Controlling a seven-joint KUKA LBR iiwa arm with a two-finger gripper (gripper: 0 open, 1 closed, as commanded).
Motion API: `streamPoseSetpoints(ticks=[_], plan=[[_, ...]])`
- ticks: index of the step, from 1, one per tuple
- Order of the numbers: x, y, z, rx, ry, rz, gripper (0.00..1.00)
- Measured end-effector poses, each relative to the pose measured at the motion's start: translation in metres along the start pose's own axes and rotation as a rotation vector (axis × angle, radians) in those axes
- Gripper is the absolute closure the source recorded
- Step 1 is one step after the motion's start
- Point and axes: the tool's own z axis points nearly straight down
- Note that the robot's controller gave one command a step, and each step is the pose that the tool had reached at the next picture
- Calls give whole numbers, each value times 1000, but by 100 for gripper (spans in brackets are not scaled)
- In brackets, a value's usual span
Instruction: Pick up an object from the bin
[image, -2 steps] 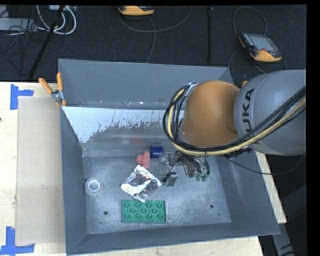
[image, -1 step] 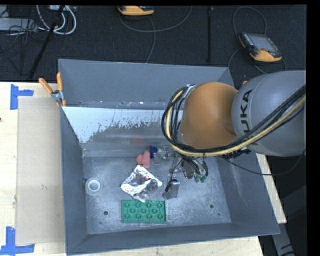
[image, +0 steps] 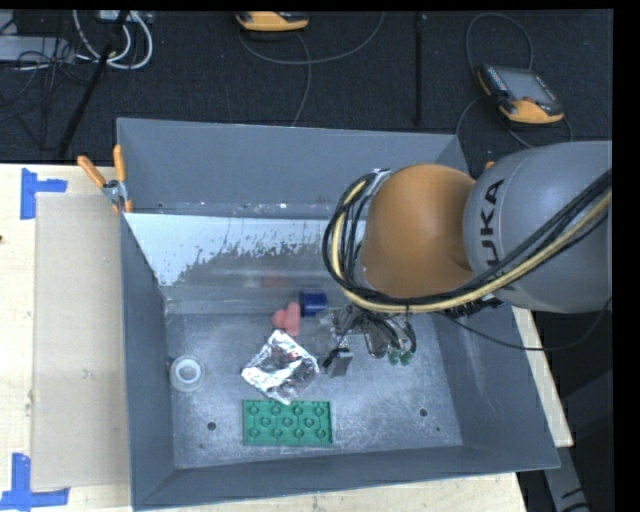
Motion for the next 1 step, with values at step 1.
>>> streamPoseSetpoints(ticks=[1], plan=[[31,110,41,-2,7,114,100]])
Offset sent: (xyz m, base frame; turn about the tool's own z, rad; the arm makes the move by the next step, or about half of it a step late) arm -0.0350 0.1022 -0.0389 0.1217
